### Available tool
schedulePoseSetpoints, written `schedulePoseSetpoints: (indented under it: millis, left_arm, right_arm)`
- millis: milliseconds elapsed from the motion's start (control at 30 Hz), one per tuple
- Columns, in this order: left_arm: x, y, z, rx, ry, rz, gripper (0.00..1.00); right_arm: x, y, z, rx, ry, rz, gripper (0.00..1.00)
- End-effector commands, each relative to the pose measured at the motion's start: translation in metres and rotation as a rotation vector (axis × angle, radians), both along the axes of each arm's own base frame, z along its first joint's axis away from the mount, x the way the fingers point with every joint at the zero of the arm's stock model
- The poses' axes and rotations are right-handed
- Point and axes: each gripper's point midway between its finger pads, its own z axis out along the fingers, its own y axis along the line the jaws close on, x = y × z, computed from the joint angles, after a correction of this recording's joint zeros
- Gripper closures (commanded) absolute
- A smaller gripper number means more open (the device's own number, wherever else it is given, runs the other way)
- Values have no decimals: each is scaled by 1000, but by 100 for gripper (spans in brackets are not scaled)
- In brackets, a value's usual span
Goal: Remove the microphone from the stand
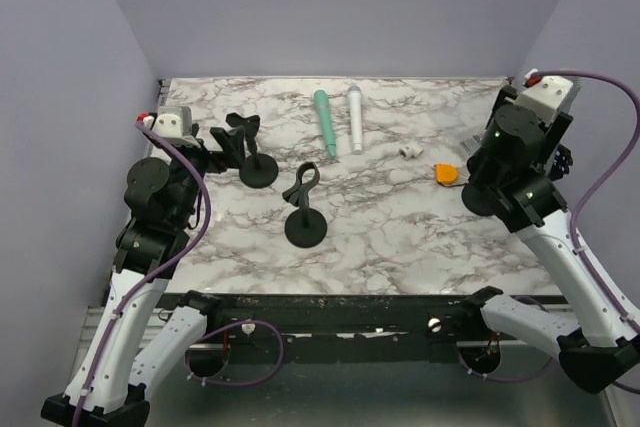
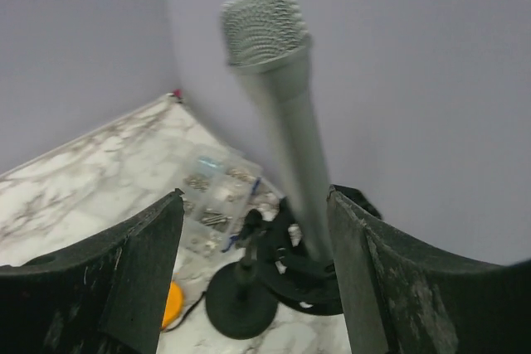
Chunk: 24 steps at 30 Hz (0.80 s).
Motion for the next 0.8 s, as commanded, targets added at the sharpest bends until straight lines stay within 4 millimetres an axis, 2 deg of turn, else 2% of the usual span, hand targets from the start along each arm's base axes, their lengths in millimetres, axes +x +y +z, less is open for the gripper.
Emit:
schedulePoseSetpoints:
  millis: [0,200,400,433,467,533,567,767]
  left_arm:
    - [-3,-10,3,-12,-17,-47,2]
    - [-2,-16,0,-8,-7,-66,2]
    - [-3,-12,1,4,-15,-41,2]
    - [-4,-11,1,8,-16,-38,1]
    - [-4,-11,1,11,-19,-37,2]
    - [-4,-11,0,16,-22,-37,1]
    - [-4,-11,0,17,-23,-36,1]
    - [-1,-12,-3,23,-15,-38,2]
  right_arm:
    - [-9,-48,-12,-40,41,-202,30]
    - [9,-73,-13,-34,42,-256,30]
    - [37,-94,-30,-40,66,-293,30]
    - [43,-98,-33,-35,67,-287,31]
    - [48,-101,-35,-34,72,-279,37]
    - [56,-103,-40,-35,86,-272,48]
    - [59,-103,-42,-38,94,-271,50]
    - [66,-108,-49,-70,96,-306,46]
